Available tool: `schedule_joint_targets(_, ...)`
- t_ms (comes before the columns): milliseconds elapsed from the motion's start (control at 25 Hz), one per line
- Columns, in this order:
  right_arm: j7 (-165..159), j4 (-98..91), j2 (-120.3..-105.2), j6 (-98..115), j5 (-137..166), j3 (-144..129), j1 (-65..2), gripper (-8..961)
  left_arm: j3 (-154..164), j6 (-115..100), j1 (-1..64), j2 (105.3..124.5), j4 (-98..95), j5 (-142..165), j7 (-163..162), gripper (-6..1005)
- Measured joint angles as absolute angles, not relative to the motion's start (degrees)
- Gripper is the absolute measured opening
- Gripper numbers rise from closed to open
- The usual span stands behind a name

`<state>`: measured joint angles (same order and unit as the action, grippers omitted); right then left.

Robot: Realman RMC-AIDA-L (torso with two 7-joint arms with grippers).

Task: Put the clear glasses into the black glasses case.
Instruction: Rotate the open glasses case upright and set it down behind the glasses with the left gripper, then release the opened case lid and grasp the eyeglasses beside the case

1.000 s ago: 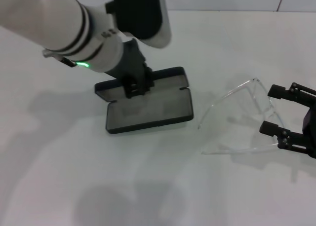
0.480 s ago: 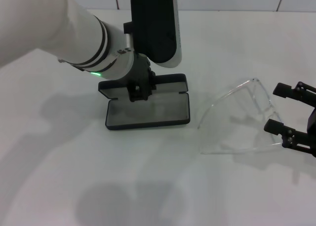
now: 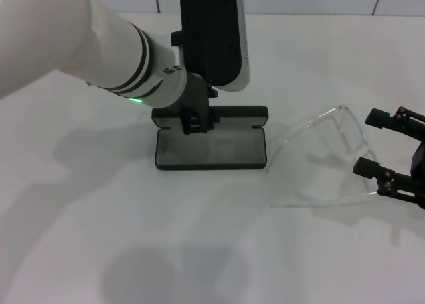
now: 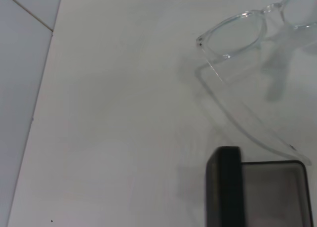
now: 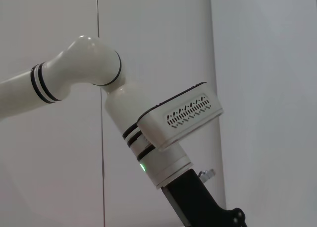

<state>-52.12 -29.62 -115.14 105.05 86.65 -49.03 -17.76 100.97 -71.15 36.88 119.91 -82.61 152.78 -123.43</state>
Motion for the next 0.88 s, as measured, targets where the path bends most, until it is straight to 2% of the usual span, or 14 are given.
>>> schedule_joint_targets(40, -52.12, -29.61, -115.14, 104.99, 86.65, -49.03, -17.78, 754, 101.01, -70.79, 36.86, 119.92, -82.43, 152.75, -123.45, 248)
schedule_joint_targets(240, -52.12, -29.62, -115.13, 104.83, 86.65, -49.04, -17.70, 755, 100.95, -70.39, 36.83, 119.95, -82.56, 152.37, -123.45, 455)
schedule_joint_targets(600, -51.97, -29.62, -115.05, 104.82, 85.77, -49.04, -17.34, 754, 91.06, -75.02, 32.55, 119.66, -91.89, 134.89, -119.47, 489)
schedule_joint_targets(880, -53.95, -27.87, -114.76, 104.41, 85.19, -46.02, -17.70, 754, 77.02, -82.00, 22.96, 119.58, -95.75, 105.47, -108.60, 490)
